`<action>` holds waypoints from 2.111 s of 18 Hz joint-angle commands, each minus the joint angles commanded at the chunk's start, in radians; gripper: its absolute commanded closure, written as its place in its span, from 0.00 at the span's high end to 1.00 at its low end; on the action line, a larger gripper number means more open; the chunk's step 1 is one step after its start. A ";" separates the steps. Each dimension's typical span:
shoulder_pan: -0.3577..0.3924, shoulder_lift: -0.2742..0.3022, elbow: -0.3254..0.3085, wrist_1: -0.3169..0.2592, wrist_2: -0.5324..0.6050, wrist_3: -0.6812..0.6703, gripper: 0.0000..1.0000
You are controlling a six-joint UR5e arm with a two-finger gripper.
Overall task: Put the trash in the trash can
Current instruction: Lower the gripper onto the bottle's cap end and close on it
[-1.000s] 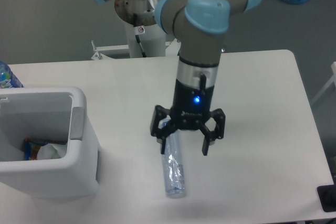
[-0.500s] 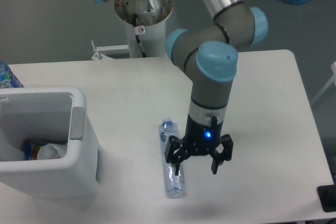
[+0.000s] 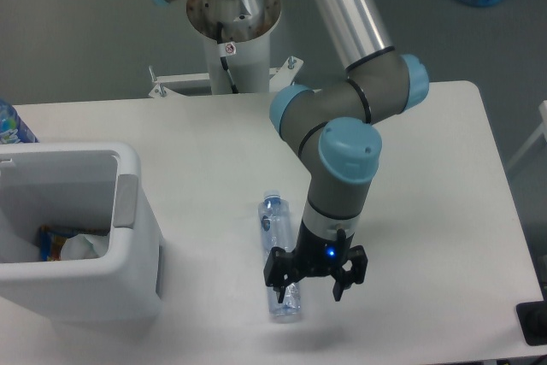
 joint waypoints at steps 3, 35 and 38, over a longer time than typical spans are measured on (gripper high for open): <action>-0.047 -0.023 -0.003 0.003 0.098 0.002 1.00; -0.107 -0.091 -0.025 0.003 0.276 0.000 0.72; -0.111 -0.089 -0.025 0.003 0.281 0.000 0.62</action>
